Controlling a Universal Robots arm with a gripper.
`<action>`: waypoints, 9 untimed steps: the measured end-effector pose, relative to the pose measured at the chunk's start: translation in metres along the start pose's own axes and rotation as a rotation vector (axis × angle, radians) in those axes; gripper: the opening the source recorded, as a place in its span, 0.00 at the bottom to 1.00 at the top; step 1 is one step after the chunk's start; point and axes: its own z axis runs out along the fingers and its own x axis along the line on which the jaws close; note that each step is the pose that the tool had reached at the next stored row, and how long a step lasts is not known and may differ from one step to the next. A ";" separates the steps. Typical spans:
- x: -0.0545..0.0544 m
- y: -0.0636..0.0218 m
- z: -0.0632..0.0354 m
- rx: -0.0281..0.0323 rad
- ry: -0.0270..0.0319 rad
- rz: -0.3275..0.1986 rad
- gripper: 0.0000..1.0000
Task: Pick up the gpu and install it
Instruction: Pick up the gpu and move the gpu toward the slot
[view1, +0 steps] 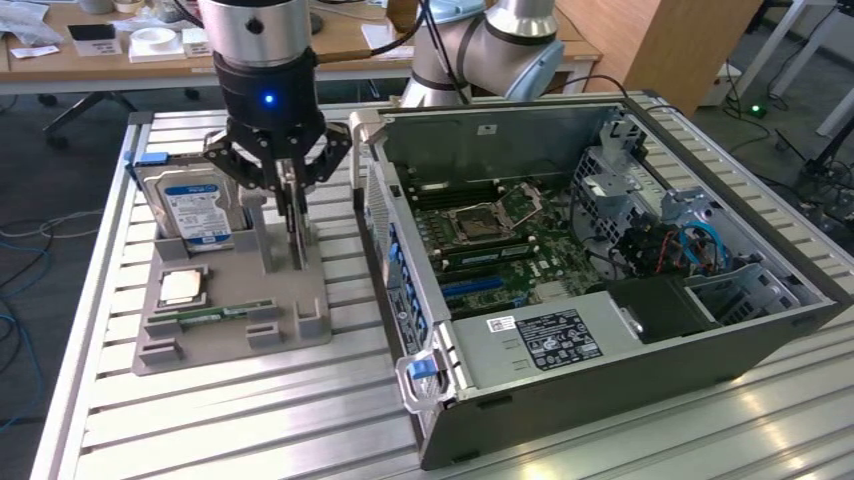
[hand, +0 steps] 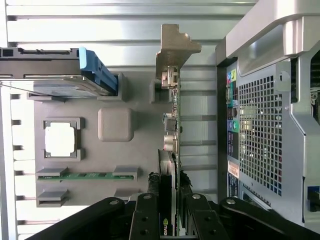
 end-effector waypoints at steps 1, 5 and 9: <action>0.000 0.0001 -0.0025 -0.0001 0.0000 0.000 0.26; 0.000 0.0005 -0.0120 0.0000 0.0001 0.000 0.26; -0.001 0.0010 -0.0216 0.0000 0.0000 0.000 0.26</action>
